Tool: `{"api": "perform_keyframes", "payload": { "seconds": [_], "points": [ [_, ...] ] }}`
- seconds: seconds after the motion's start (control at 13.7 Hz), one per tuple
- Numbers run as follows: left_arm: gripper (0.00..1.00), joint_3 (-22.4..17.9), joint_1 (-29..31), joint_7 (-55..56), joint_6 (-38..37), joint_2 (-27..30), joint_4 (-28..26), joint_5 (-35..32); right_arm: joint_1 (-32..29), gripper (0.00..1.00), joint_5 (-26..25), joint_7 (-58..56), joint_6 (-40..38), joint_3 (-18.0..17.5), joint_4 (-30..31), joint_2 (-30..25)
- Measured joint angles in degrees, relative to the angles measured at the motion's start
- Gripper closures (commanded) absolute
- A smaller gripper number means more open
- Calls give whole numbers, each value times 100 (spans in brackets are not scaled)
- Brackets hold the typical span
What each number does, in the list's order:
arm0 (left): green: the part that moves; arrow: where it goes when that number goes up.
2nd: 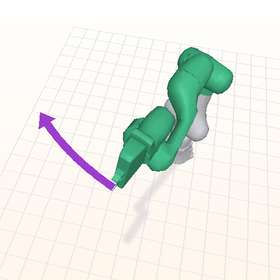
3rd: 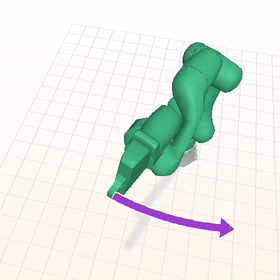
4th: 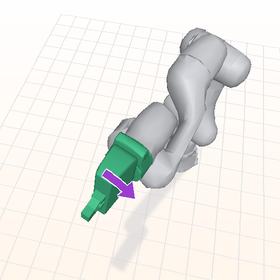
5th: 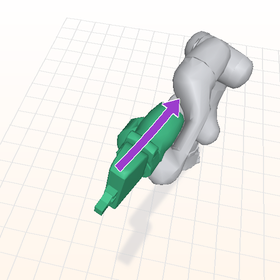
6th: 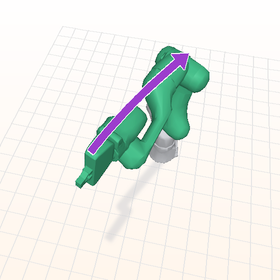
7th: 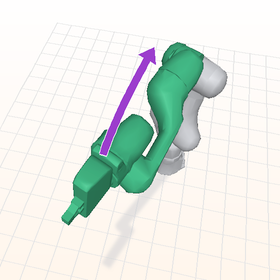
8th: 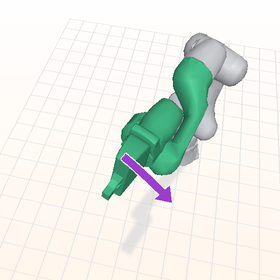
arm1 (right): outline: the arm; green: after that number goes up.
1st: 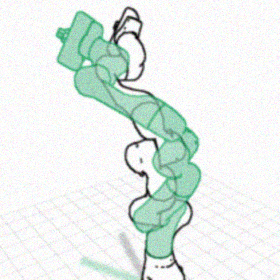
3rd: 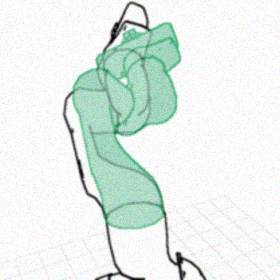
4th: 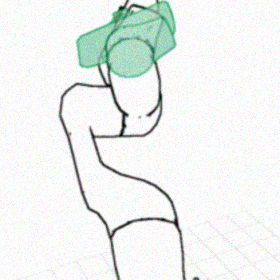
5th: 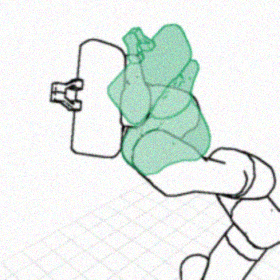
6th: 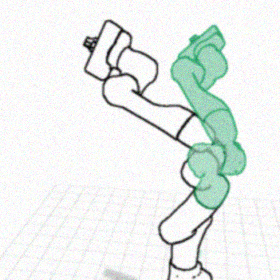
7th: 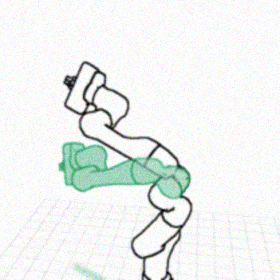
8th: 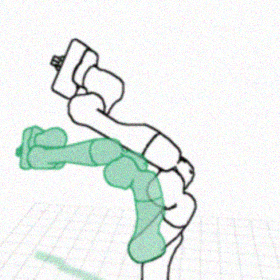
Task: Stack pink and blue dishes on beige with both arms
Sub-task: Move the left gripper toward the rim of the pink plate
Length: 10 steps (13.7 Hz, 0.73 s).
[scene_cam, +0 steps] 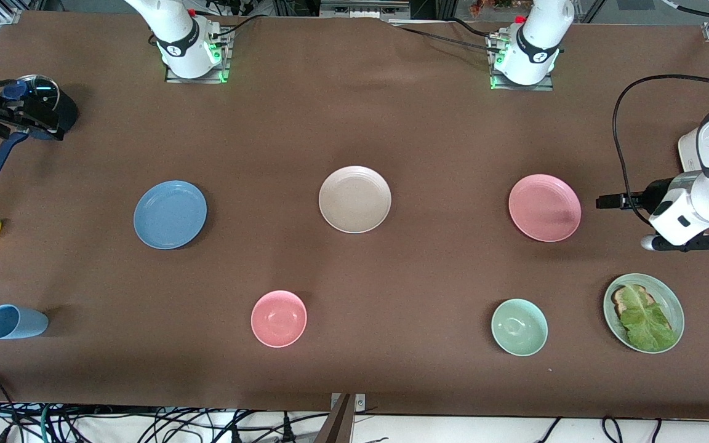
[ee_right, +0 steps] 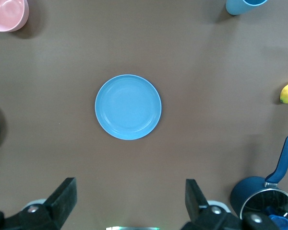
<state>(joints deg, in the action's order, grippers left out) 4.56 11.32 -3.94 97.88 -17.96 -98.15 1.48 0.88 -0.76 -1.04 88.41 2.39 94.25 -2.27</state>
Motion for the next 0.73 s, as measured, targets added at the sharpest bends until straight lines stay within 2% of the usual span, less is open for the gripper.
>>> {"api": "perform_keyframes", "payload": {
  "seconds": [0.29, 0.51, 0.73],
  "points": [
    [0, -33, 47, -351, 1118, 359, -1046, 253, 0, 0, 0, 1, 0, 0, 0, 3],
    [0, -390, 44, -1218, 1848, 749, -1989, 974, 0, 0, 1, 1, 0, 0, 0, 4],
    [0, -613, 120, -2039, 2448, 839, -2588, 1433, 0, 0, 1, 3, 0, 0, 0, 4]
  ]
}}
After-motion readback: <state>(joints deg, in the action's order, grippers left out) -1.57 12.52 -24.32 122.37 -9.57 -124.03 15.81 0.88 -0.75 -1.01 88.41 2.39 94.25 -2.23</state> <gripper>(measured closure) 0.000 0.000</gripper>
